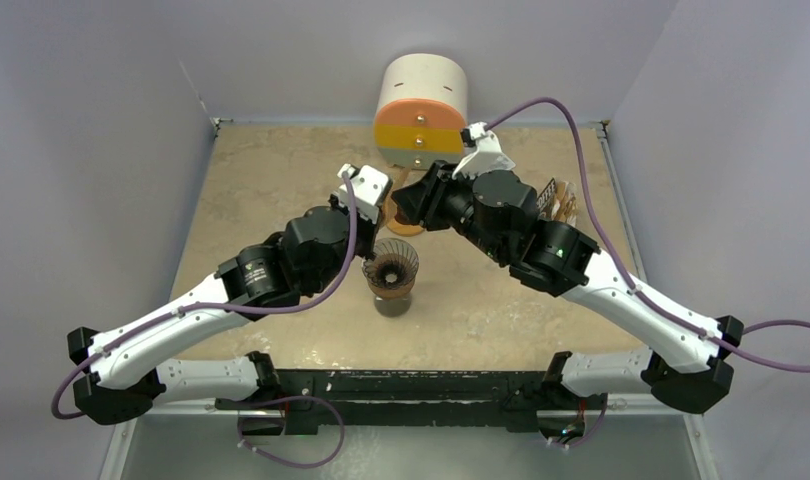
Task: Place the coffee filter in the dripper
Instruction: Place the coffee filter in the coffee dripper.
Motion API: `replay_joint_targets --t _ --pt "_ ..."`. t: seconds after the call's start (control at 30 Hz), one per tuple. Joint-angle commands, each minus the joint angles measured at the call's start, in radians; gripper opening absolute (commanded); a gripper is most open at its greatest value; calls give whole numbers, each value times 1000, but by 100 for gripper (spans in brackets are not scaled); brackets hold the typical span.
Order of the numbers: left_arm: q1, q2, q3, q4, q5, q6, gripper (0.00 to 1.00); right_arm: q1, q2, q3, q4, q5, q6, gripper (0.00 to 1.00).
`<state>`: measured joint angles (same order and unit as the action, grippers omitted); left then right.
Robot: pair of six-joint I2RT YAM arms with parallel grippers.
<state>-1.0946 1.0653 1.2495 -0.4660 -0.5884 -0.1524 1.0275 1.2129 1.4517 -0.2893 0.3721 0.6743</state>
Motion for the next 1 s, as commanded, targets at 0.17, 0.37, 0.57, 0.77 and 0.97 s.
replay_joint_targets --t 0.17,0.37,0.57,0.77,0.97 --pt "-4 -23 99 -108 68 -125 0 6 -14 -39 -2 -116 32 31" --pt "-4 -30 100 -115 69 -130 0 6 -30 -63 -6 -115 56 30" --pt "-4 -31 95 -118 67 -124 0 6 -30 -78 1 -79 100 35" --pt "-4 -40 87 -113 74 -121 0 6 -5 -75 3 -82 142 34" --pt "-4 -46 83 -105 88 -119 0 6 15 -79 -7 -100 166 32"
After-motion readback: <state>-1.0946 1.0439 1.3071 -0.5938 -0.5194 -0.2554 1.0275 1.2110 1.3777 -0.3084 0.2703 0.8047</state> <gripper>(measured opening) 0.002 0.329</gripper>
